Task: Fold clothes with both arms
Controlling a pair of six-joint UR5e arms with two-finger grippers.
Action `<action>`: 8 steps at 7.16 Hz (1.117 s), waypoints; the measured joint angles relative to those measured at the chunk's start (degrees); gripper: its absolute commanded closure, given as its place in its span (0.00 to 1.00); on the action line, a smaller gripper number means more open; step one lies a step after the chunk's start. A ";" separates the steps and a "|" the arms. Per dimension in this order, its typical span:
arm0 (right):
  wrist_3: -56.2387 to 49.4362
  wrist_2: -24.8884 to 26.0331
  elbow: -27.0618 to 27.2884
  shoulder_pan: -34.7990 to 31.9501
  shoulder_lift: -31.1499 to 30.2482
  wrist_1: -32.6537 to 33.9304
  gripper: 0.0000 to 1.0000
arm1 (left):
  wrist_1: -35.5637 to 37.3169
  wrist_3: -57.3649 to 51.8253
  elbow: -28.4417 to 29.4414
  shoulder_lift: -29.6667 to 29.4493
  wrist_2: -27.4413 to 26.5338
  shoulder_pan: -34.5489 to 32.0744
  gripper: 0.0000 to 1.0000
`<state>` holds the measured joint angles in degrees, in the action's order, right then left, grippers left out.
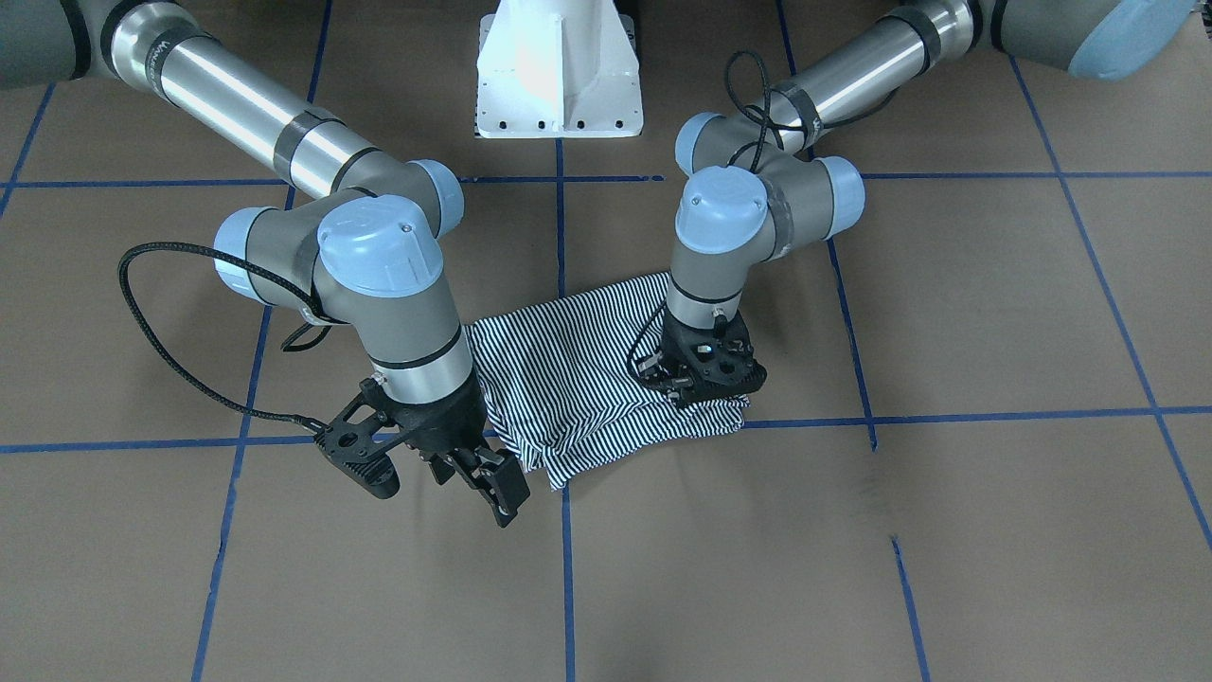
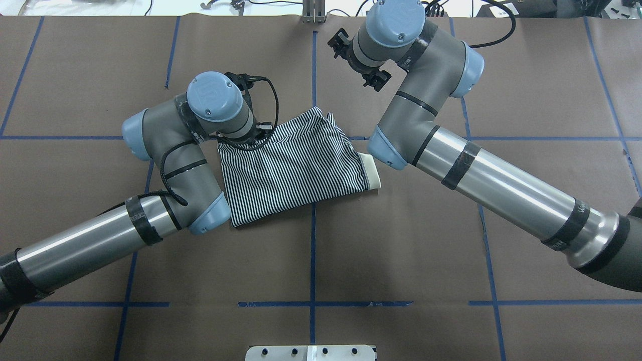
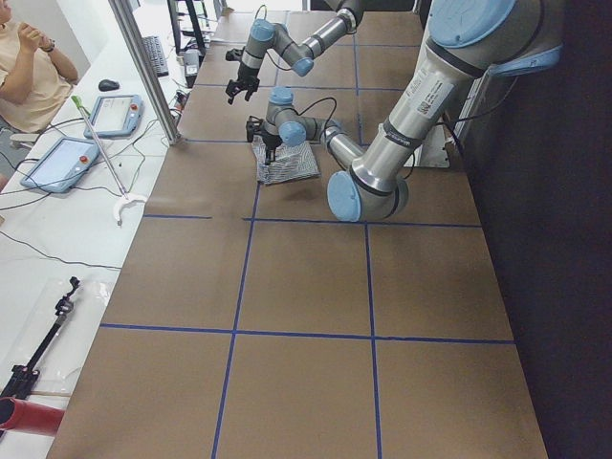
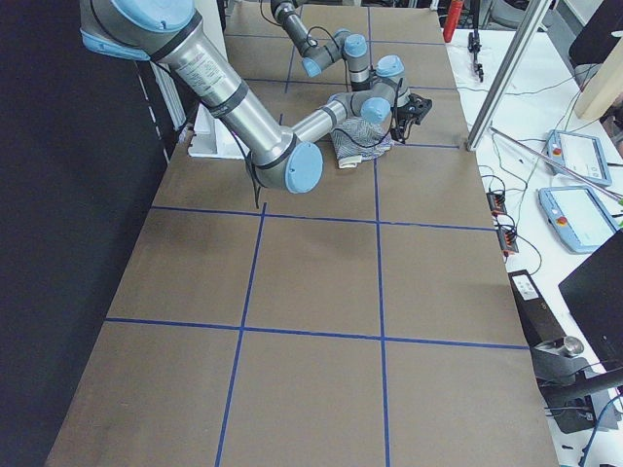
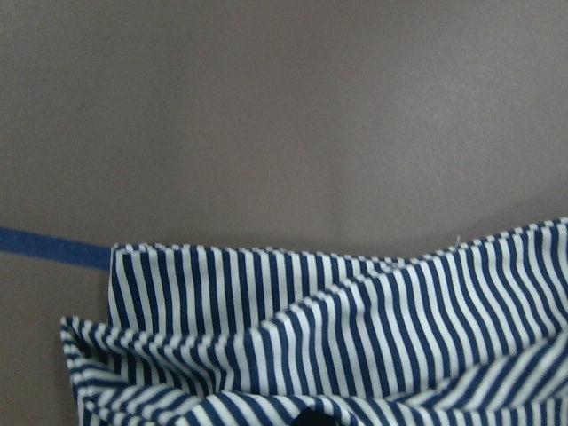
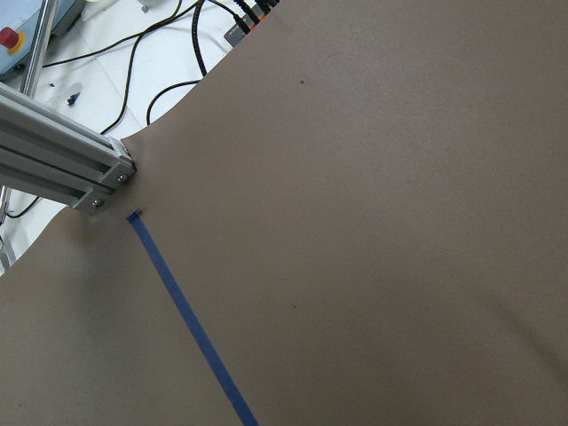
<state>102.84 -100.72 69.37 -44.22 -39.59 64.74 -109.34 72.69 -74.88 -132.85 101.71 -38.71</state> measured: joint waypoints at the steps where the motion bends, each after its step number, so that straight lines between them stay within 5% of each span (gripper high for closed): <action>1: 0.07 0.00 0.75 0.08 -0.52 0.06 0.00 | -2.43 -2.94 3.00 -0.79 -0.13 -3.11 1.00; 3: -0.10 -1.57 3.36 -0.13 -2.22 0.46 0.00 | -4.98 -7.81 5.75 -1.48 1.06 -8.98 1.00; 5: -6.10 -5.85 5.22 -3.79 -6.26 0.23 0.00 | -5.68 -14.70 2.37 2.11 5.94 -14.67 1.00; 8: -33.46 -14.50 5.42 -14.57 -15.78 0.01 0.00 | -6.96 -34.63 -3.48 12.20 18.59 -28.99 1.00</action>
<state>69.38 -115.22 74.79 -58.78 -55.37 64.75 -116.30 38.05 -78.36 -120.65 120.30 -67.70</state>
